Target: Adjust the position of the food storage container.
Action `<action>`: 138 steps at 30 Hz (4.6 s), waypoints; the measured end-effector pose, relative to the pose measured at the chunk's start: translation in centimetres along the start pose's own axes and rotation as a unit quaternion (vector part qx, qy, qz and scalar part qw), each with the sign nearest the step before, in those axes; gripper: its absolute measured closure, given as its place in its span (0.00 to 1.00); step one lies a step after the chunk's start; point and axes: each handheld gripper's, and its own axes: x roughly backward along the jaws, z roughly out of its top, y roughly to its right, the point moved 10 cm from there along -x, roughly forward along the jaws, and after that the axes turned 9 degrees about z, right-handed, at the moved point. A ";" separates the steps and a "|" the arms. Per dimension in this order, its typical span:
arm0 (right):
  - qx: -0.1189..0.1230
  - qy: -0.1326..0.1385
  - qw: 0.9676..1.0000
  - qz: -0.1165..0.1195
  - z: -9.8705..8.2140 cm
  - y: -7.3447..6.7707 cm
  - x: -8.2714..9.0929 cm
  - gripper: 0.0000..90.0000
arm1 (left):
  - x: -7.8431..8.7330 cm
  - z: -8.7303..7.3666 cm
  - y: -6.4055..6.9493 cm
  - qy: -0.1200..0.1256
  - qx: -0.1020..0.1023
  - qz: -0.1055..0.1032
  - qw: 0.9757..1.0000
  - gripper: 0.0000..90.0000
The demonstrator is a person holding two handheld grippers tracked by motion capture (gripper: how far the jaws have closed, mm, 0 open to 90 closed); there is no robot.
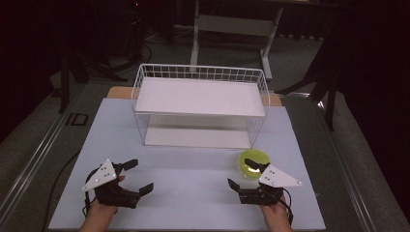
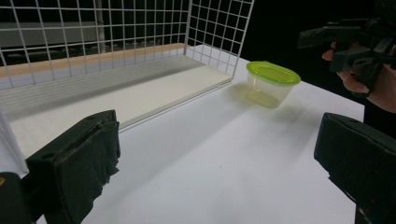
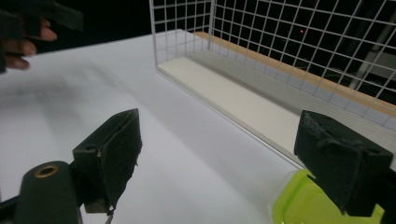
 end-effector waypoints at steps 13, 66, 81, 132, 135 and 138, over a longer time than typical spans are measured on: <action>0.034 0.019 0.999 0.012 2.5 -1.9 0.5 0.15 | -0.1 0.2 0.4 0.004 -0.003 -0.006 1.000 0.01; -0.096 -0.062 0.979 -0.169 -5.2 12.6 5.9 0.75 | -0.7 0.1 0.7 0.002 0.005 -0.015 1.000 0.01; -0.140 -0.131 0.959 -0.207 -9.6 13.1 5.7 1.00 | -0.7 0.3 0.9 0.004 -0.001 -0.016 1.000 0.01; -0.132 -0.174 0.975 -0.035 -8.1 6.0 -6.8 1.00 | -0.9 0.1 1.3 -0.002 -0.008 -0.022 1.000 0.01; -0.133 -0.177 0.975 -0.032 -8.0 5.9 -7.1 1.00 | -0.9 0.2 1.3 -0.002 -0.010 -0.021 1.000 0.01; -0.127 -0.179 0.975 -0.037 -8.0 6.1 -6.6 1.00 | -0.9 0.2 1.3 -0.002 -0.008 -0.020 1.000 0.01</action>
